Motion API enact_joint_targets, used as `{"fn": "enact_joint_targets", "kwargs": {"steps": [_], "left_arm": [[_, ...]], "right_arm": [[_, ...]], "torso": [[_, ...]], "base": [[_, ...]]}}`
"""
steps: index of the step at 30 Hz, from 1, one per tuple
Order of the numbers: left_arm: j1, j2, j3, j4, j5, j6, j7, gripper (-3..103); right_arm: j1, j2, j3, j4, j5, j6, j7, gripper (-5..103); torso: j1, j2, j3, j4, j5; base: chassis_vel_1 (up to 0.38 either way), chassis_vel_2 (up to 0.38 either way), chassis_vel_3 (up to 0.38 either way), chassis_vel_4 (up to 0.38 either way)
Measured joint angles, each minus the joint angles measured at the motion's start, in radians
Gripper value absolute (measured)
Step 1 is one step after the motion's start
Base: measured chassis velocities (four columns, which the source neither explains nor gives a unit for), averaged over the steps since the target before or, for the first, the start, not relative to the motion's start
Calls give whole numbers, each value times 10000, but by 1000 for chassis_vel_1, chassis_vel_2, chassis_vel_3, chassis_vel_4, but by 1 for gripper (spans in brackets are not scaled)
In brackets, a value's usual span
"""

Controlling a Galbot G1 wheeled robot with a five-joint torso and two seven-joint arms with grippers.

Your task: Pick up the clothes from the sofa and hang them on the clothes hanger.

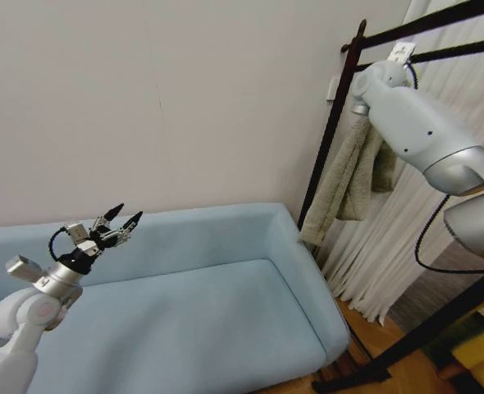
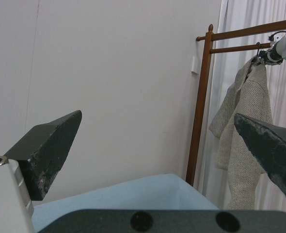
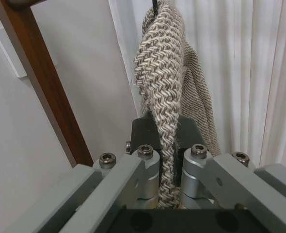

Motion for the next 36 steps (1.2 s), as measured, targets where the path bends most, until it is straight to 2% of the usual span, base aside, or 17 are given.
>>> {"fn": "enact_joint_targets", "kwargs": {"steps": [3,6,8,10,11,12,13,15,17,18,21,24,27,36], "left_arm": [[-73,31,-4,23,-4,13,12,100],[-88,56,-43,53,-18,18,73,100],[-81,56,-49,60,-18,18,113,100],[-47,40,-52,75,-15,19,180,100],[-41,33,-51,80,-10,19,196,100],[-36,15,-37,90,4,19,243,100],[-36,2,-13,92,15,25,279,100],[-42,-12,6,93,22,35,307,100],[-49,-54,43,93,43,95,383,100],[-49,-54,43,93,43,95,383,100],[-45,-128,68,99,77,116,436,100],[-32,-154,68,123,85,118,459,100],[-22,-168,49,183,89,119,535,100],[-32,-252,31,243,107,116,561,100]], "right_arm": [[-1,-25,-2,66,-41,-195,67,6],[-41,-105,-35,167,-254,-344,94,22],[-41,-120,-48,176,-314,-355,109,22],[-41,-180,-74,288,-405,-370,142,33],[-40,-203,-88,342,-415,-371,154,33],[-15,-245,-135,448,-451,-372,170,44],[17,-251,-168,471,-487,-367,177,49],[45,-253,-198,487,-530,-357,180,49],[83,-291,-267,617,-662,-337,178,60],[83,-291,-267,617,-662,-337,178,60],[87,-395,-287,990,-772,-316,205,76],[77,-472,-281,1243,-836,-303,254,82],[29,-591,-190,1623,-935,-310,349,96],[-176,-983,73,2672,-1270,-434,635,100]], "torso": [[0,0,0,-1,0],[0,0,0,-3,3],[-1,0,0,-3,3],[-1,0,0,-3,2],[0,0,0,-3,2],[0,0,0,-2,3],[-1,0,0,-1,3],[0,0,0,-1,0],[-1,0,0,-1,1],[-1,0,0,-1,1],[0,0,0,-1,2],[0,0,-1,-1,1],[0,0,0,-1,3],[0,0,0,-1,1]], "base": [[0,0,0,0],[0,0,0,0],[0,0,0,0],[0,0,0,0],[0,0,0,0],[0,0,0,0],[0,0,0,0],[0,0,0,0],[0,0,0,0],[0,0,0,0],[0,0,0,0],[0,0,0,0],[0,0,0,0],[0,0,0,0]]}}
